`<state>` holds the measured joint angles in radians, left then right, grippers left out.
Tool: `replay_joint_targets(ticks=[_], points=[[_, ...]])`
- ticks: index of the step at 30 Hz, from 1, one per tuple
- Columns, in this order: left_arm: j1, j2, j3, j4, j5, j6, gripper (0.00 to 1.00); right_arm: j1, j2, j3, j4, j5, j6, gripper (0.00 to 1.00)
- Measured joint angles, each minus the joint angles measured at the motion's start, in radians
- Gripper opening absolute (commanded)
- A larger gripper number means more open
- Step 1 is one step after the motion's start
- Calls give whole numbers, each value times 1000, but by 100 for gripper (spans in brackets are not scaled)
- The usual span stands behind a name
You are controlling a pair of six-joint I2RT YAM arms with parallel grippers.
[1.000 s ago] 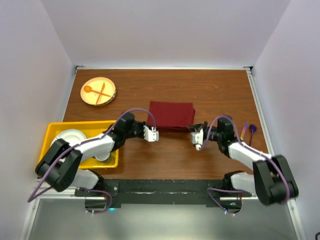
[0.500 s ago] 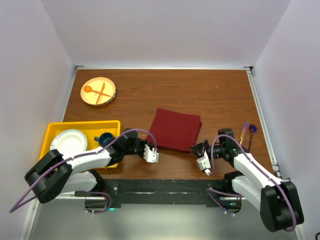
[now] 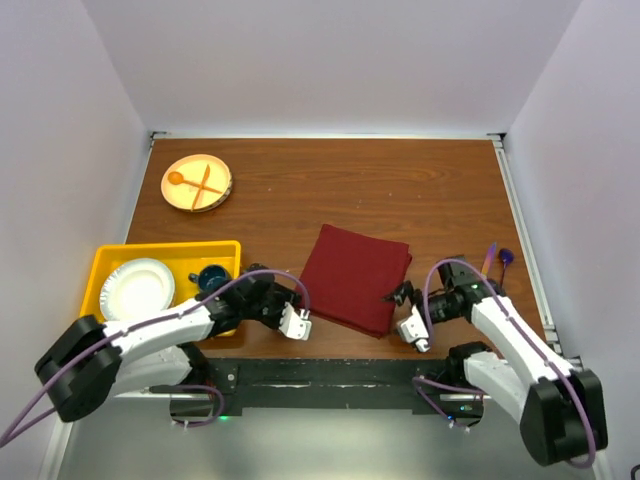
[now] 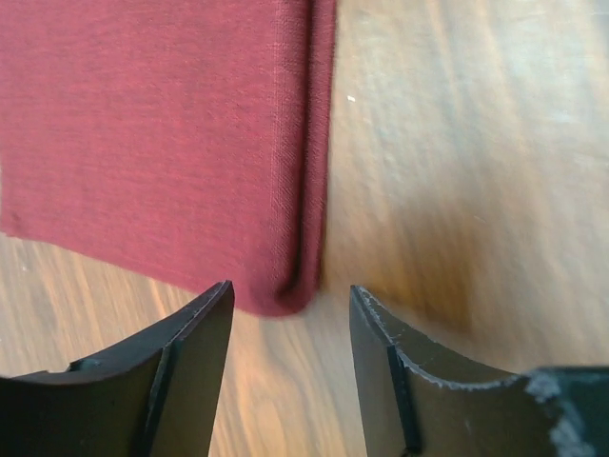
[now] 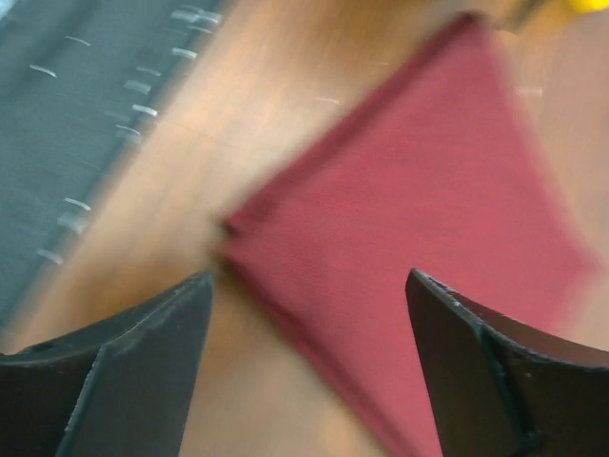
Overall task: Fold the napkin into a case and place the utensils inside
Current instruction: Turn over the upper triangle folded napkin at the center of the board, then smooth out the lower triangle-folded napkin at the center of the board.
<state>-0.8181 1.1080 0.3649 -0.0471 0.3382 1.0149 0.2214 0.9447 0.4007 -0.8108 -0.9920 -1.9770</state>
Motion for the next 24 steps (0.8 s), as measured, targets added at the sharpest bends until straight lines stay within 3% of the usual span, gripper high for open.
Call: replay_joint_targets(ticks=[3, 6, 8, 11, 12, 14, 15, 17, 24], points=[[0, -85, 46, -110, 19, -6, 56, 0, -98, 142, -48, 42, 22, 86], [0, -101, 122, -161, 35, -60, 55, 0, -156, 239, 12, 102, 244, 81], [0, -24, 196, -160, 45, -119, 53, 0, -143, 288, 78, 163, 460, 75], [0, 118, 274, -114, 39, -203, 50, 0, -8, 391, 138, 281, 776, 70], [0, 156, 282, -93, 35, -226, 49, 0, 67, 443, 147, 334, 888, 62], [0, 213, 284, -61, 21, -265, 46, 0, 222, 542, 182, 426, 1105, 56], [0, 243, 285, -45, 16, -281, 45, -5, 297, 586, 190, 456, 1199, 47], [0, 298, 289, -18, 1, -306, 42, -11, 422, 642, 209, 510, 1363, 43], [44, 384, 299, 35, -33, -338, 31, -21, 708, 684, 237, 602, 1698, 35]])
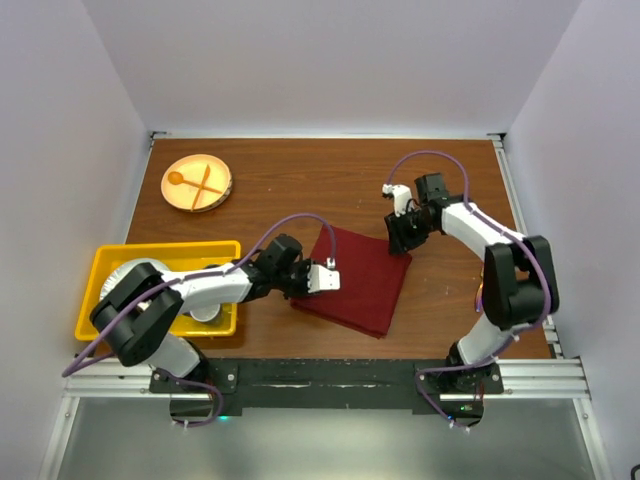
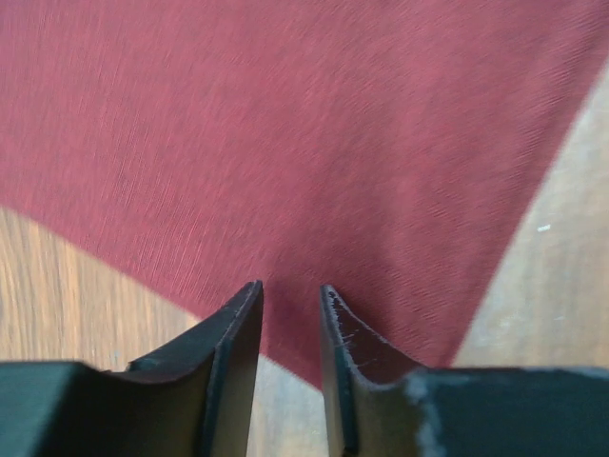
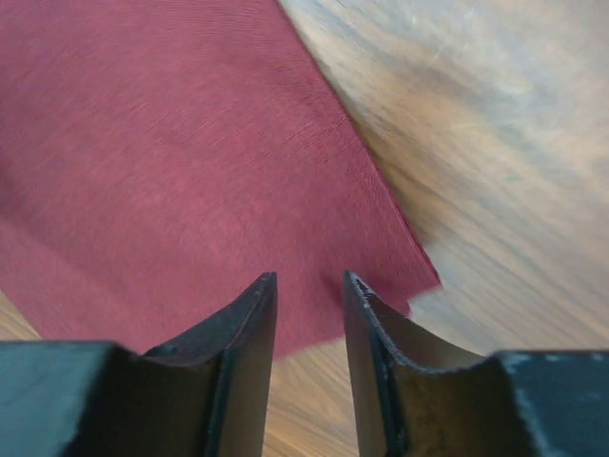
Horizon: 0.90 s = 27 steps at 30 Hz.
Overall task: Fold the napkin into a case and place the utensils inside
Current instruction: Smooth out the lower triangle-folded napkin at the center of the board.
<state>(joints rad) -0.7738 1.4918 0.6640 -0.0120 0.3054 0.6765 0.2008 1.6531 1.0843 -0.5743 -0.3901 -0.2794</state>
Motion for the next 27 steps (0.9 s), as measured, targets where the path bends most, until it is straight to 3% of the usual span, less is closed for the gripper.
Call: replay_joint_targets(ticks=[4, 10, 15, 20, 27], points=[[52, 28, 0, 6, 2, -6, 27, 0, 134, 55, 25, -2, 85, 29], [102, 50, 19, 10, 5, -15, 26, 2, 304, 227, 82, -33, 165, 29], [174, 86, 69, -21, 32, -68, 32, 11, 388, 377, 129, -82, 189, 41], [198, 56, 86, -14, 47, -117, 44, -5, 336, 410, 127, -161, 227, 46], [11, -1, 148, 54, 83, -64, 50, -161, 70, 201, 100, -175, 356, 40]])
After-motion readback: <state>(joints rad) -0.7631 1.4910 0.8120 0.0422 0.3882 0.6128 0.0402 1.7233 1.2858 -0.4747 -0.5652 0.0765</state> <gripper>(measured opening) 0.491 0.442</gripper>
